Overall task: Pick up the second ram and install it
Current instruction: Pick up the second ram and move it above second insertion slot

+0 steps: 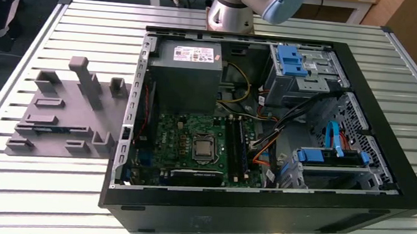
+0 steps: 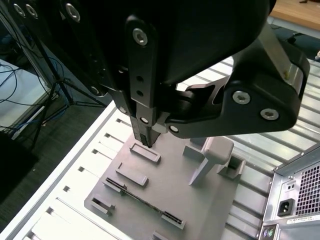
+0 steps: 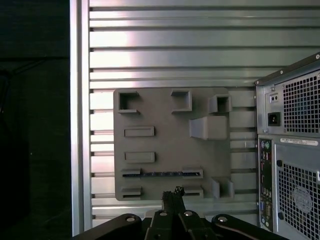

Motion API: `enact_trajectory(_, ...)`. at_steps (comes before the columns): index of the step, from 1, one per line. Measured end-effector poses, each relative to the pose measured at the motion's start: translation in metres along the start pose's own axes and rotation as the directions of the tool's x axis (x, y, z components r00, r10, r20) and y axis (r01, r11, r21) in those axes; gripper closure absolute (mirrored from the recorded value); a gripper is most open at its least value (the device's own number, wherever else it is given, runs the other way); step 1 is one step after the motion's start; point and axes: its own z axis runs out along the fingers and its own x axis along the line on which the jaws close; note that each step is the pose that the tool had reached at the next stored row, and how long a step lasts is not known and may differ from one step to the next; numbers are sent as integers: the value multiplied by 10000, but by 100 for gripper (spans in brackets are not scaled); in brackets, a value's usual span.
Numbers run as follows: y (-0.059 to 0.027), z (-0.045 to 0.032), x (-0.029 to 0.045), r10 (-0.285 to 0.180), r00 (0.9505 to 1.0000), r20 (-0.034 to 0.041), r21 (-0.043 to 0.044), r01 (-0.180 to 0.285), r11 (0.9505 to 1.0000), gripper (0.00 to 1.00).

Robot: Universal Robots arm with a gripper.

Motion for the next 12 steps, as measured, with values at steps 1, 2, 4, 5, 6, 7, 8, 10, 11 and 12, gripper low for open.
enact_trajectory(1,0,0,0,-69,10000,-2,-2,69,10000,89)
enact_trajectory(2,-1,0,0,-158,9999,-6,-3,158,9999,89)
enact_trajectory(4,-3,0,0,-382,9993,-14,-10,382,9993,89)
enact_trajectory(5,-3,0,0,-491,9988,-17,-13,491,9988,89)
enact_trajectory(6,-3,0,0,-600,9982,-21,-15,600,9982,89)
enact_trajectory(7,-3,0,0,-715,9974,-24,-18,715,9974,89)
enact_trajectory(8,-4,-1,0,-822,9966,-29,-20,822,9966,89)
enact_trajectory(10,-4,-1,1,-1047,9945,-37,-25,1047,9945,89)
enact_trajectory(11,-4,-1,1,-1153,9933,-40,-26,1153,9933,89)
enact_trajectory(12,-4,0,1,-1263,9920,-43,-26,1263,9920,89)
